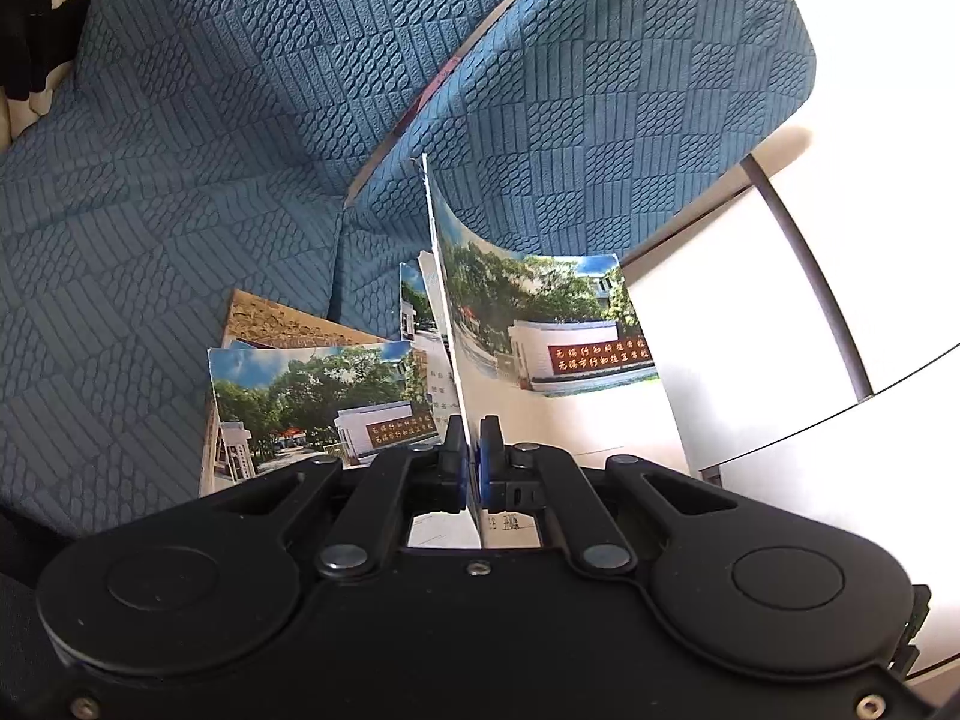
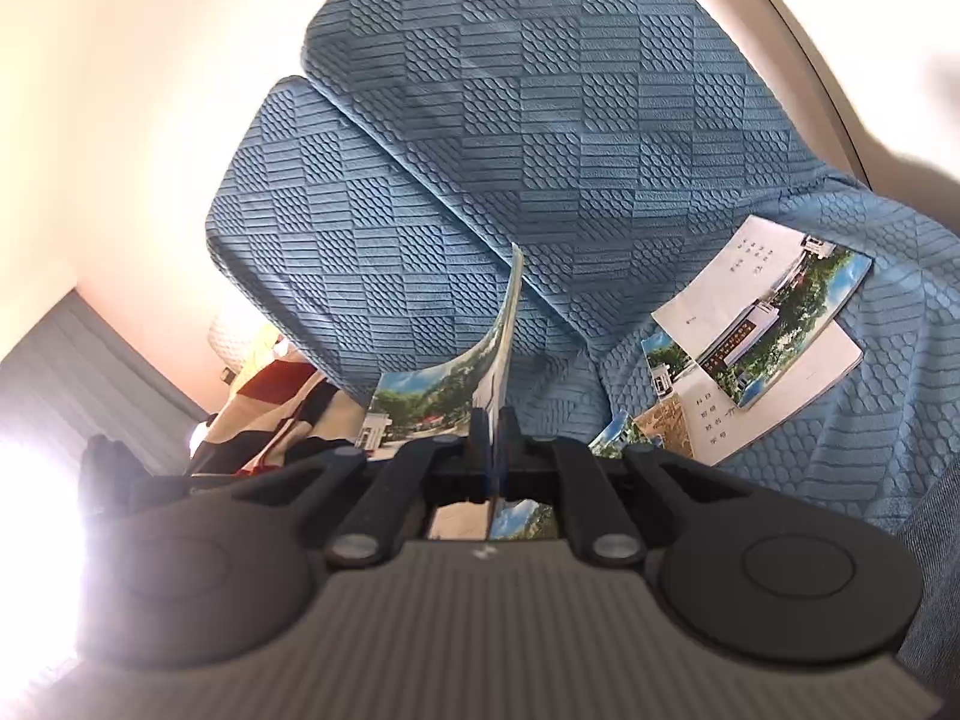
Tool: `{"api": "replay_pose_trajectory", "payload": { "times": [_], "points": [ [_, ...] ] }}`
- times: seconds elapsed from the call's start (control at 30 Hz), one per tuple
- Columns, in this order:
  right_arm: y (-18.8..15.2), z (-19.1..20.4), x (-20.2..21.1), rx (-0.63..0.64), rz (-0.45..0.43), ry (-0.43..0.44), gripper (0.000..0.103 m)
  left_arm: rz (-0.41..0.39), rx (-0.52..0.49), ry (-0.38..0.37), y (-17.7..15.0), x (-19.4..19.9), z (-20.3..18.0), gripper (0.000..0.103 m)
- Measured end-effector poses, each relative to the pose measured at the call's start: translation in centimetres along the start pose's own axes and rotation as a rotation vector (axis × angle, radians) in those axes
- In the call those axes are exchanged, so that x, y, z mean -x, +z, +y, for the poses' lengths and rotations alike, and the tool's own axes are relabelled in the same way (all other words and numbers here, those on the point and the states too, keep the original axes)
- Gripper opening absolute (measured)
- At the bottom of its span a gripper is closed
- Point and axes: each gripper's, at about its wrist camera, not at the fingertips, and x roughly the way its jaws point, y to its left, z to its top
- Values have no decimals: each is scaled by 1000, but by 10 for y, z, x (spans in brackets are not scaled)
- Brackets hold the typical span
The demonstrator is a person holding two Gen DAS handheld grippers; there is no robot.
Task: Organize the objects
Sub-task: 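Lower both booklets onto the book stack and open both grippers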
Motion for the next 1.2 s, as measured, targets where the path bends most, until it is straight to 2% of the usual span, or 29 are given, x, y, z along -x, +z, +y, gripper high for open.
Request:
{"api": "replay_pose_trajectory", "payload": {
  "times": [0.1,0.37,0.67,0.93,1.0,1.07,1.17,1.2],
  "points": [
    [-5,0,0,2,13,-15,5,-11,-11,8,-3,4,3,3],
    [-36,4,-15,160,69,-80,5,-17,-35,83,-19,-16,28,3],
    [-61,-25,-42,137,175,-160,5,41,-19,171,-40,-48,58,5],
    [-71,-36,-54,138,257,-231,11,63,-19,203,-46,-58,63,5],
    [-70,-36,-54,131,262,-243,15,65,-4,208,-47,-58,66,5],
    [-67,-38,-53,118,266,-270,32,63,-2,220,-47,-58,67,4],
    [-63,-42,-45,86,246,-273,47,67,13,223,-46,-57,70,3],
    [-63,-43,-43,81,243,-282,49,69,15,225,-46,-58,71,4]
  ]
}}
